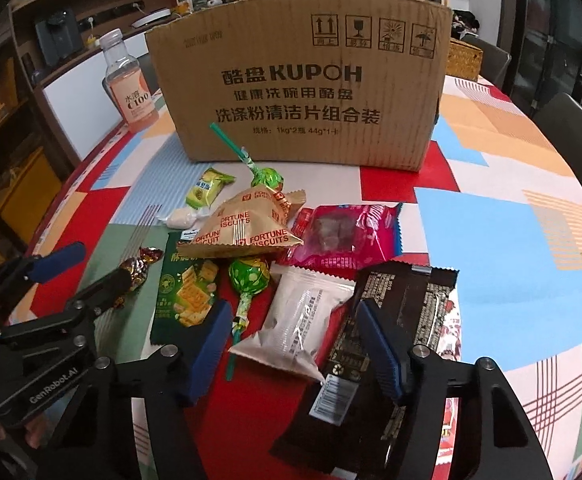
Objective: Organize snacks
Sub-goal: 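Grasp the wrapped candy with the left tool while the right tool grasps the white snack pack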
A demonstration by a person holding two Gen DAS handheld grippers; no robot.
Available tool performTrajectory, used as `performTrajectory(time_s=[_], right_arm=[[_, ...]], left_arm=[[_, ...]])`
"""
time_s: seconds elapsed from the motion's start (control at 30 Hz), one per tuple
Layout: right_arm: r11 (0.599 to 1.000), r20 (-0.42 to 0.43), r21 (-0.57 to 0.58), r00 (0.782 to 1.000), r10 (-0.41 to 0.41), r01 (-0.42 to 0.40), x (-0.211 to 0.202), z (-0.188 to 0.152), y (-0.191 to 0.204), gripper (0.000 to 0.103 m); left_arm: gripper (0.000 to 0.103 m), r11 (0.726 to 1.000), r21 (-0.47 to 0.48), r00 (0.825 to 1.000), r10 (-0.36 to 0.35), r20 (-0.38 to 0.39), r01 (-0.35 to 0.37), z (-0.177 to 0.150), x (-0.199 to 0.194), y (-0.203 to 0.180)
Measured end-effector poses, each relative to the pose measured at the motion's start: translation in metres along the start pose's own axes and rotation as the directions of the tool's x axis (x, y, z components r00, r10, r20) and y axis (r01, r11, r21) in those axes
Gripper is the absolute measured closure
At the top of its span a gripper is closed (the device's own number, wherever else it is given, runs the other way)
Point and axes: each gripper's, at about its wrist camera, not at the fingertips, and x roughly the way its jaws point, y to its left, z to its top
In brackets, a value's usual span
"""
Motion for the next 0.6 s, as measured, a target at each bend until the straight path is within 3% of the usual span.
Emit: performTrajectory(time_s=[0.13,0.3,0.47,0.6], right_arm=[[1.000,-0.016,-0.013,1.000,0.015,-0.015,0.004,0.002,0.001,0.050],[0.999,-0.045,0.005,0.998,0.032,-0.031,0.013,0.003,-0.002,0.058],[0.999,-0.048,0.002,0.998,0.035,-0.035,0.017,0.000,-0.003,0.064],[0.999,-0.048,0.003,0.998,0.043,-0.043,0.015,0.000,-0.004,0.068]], left_arm=[[0.062,1.000,-0.016,0.999,-0.017,-0.032,0.016,0.002,0.008,0.001],[0.068,0.999,-0.029,0.997,-0.040,-0.060,0.039,0.003,0.015,0.000],[0.081,0.999,-0.033,0.997,-0.043,-0.063,0.041,0.004,0.016,0.000],[0.081,0.998,-0.036,0.997,-0.049,-0.067,0.046,0.004,0.014,-0.002]])
